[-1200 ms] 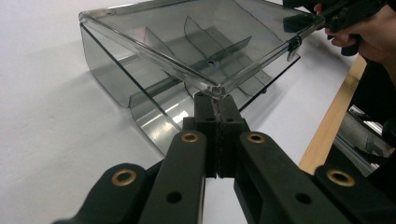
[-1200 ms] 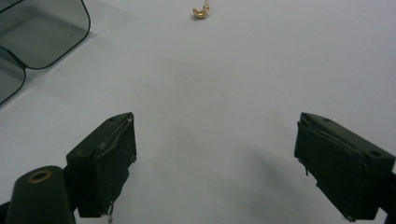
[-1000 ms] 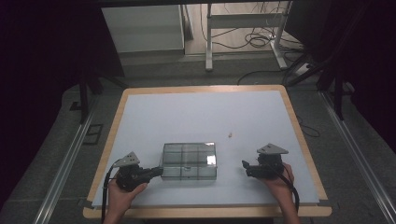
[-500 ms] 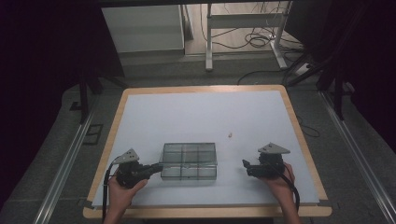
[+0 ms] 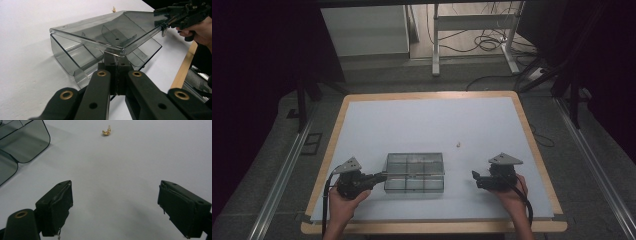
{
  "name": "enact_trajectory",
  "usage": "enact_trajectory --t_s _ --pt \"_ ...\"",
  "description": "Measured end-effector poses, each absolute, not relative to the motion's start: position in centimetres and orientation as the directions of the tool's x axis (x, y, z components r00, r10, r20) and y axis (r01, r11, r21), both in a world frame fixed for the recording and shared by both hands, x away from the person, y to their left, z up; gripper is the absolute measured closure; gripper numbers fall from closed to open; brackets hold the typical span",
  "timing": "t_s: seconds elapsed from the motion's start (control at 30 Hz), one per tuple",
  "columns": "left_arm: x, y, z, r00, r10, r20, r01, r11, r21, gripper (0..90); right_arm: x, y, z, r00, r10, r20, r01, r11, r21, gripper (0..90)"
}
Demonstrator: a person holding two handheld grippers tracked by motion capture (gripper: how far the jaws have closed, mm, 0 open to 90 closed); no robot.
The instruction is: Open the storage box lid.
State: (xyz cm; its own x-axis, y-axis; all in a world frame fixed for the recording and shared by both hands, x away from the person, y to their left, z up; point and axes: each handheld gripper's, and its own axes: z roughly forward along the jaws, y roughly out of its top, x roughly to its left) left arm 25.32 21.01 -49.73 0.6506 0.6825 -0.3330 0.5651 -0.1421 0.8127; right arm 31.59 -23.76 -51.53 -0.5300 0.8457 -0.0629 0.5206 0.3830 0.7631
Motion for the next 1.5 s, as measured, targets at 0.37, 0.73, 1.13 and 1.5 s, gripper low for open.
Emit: enact_trajectory --t_s 0.37,0.73,1.13,1.5 --pt "25.6 20.9 -49.7 0.644 0.687 -0.338 0.565 -0.127 0.816 90.0 31.6 -23.7 -51.6 -0.530 0.846 -0.063 0.522 0.383 0.762 12.0" --pt "25.8 20.8 -49.5 0.644 0.687 -0.336 0.560 -0.124 0.819 90.0 31.6 -23.7 -51.6 -0.530 0.846 -0.062 0.522 0.383 0.762 12.0" --pt "26.1 20.7 -49.3 0.637 0.693 -0.338 0.558 -0.113 0.822 90.0 31.6 -23.8 -51.4 -0.528 0.847 -0.060 0.519 0.377 0.767 12.0" --pt "26.6 20.5 -49.0 0.632 0.697 -0.338 0.556 -0.105 0.824 90.0 31.5 -23.9 -51.4 -0.528 0.847 -0.053 0.518 0.371 0.770 12.0"
